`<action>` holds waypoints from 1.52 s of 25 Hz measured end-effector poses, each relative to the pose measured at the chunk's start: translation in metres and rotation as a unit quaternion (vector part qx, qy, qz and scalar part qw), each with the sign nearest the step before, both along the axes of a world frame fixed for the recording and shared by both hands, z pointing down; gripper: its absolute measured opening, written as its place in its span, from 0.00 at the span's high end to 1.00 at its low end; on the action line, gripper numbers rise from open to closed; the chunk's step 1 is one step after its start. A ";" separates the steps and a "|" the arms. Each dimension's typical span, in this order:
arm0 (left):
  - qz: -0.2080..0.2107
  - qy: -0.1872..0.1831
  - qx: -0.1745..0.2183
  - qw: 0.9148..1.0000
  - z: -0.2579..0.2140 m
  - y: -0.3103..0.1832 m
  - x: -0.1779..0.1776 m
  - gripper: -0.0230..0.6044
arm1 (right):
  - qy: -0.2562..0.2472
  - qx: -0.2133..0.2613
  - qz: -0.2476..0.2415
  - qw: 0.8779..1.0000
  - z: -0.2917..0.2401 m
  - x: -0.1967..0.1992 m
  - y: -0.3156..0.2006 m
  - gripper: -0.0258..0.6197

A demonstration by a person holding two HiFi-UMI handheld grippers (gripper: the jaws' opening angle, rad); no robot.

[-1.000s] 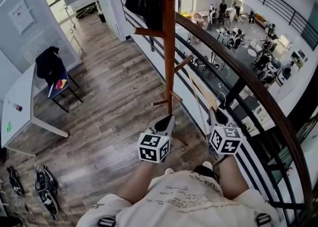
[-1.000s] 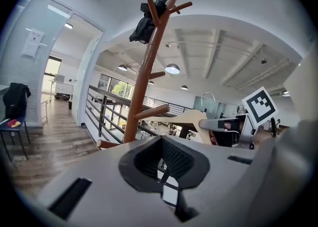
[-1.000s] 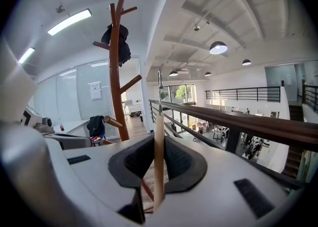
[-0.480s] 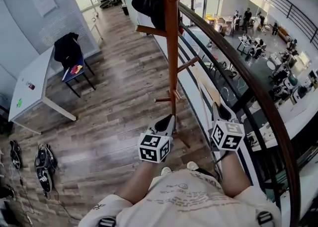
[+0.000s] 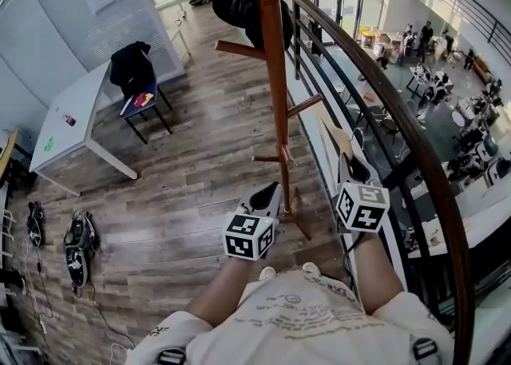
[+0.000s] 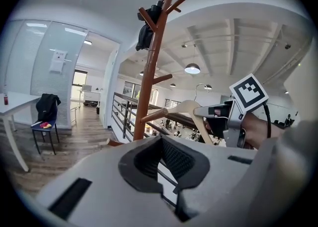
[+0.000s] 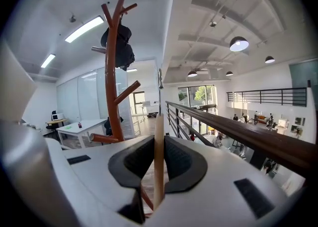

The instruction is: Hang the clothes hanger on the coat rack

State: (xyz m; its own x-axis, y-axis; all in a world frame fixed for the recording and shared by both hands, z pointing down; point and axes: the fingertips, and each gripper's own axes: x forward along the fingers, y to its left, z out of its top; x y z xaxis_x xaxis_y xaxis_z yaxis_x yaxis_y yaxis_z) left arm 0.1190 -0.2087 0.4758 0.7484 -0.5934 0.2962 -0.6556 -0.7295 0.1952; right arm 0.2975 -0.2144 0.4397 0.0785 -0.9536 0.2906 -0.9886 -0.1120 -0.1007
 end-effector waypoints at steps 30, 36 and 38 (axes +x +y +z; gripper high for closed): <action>-0.113 -0.002 0.003 0.994 -0.002 -0.004 -0.049 0.96 | 0.089 0.009 -0.089 0.992 -0.029 -0.040 -0.106 0.88; -0.109 -0.002 -0.001 0.994 0.002 -0.009 -0.053 0.96 | 0.097 0.003 -0.100 0.990 -0.020 -0.054 -0.108 0.88; -0.107 -0.002 -0.001 0.994 0.004 -0.010 -0.054 0.96 | 0.102 0.002 -0.103 0.989 -0.016 -0.057 -0.107 0.88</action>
